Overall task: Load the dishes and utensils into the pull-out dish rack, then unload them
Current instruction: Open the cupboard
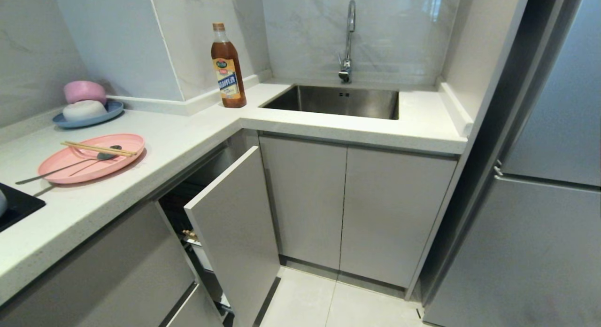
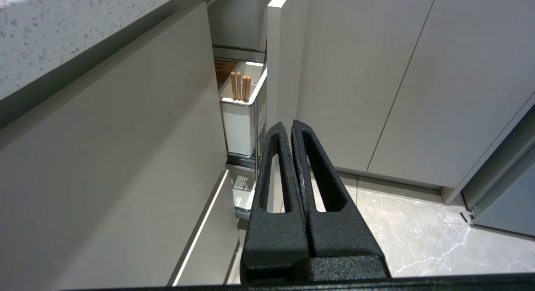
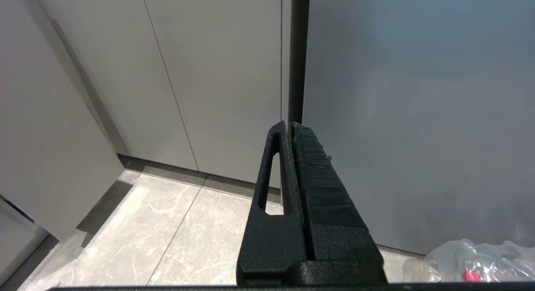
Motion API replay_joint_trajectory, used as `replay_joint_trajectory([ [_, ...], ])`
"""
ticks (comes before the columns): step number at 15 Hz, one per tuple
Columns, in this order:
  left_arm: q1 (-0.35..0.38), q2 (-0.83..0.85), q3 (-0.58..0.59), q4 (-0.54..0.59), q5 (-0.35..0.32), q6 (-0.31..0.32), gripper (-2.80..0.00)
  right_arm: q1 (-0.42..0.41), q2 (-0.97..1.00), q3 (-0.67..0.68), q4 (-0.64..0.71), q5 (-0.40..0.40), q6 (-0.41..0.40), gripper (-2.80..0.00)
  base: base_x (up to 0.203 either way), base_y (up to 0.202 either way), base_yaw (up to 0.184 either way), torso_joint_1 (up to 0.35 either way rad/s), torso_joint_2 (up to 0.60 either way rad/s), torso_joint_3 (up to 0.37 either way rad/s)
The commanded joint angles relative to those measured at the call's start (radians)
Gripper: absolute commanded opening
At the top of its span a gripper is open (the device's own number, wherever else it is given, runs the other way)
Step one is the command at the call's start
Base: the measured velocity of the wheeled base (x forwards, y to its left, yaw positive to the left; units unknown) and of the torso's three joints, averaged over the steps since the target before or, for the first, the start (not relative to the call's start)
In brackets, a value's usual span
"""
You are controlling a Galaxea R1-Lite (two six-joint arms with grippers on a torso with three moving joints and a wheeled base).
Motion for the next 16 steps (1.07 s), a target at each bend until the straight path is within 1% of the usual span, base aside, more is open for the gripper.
replay_joint_trajectory([
  [1, 0.0, 0.001, 0.0, 0.0, 0.0, 0.0, -2.8, 0.0, 0.002, 0.0, 0.0, 0.0, 0.0, -2.8, 0.0, 0.0, 0.0, 0.0, 0.0, 0.0],
  [16, 0.0, 0.001, 0.0, 0.001, 0.0, 0.0, -2.8, 0.0, 0.002, 0.0, 0.0, 0.0, 0.0, -2.8, 0.0, 0.0, 0.0, 0.0, 0.0, 0.0],
])
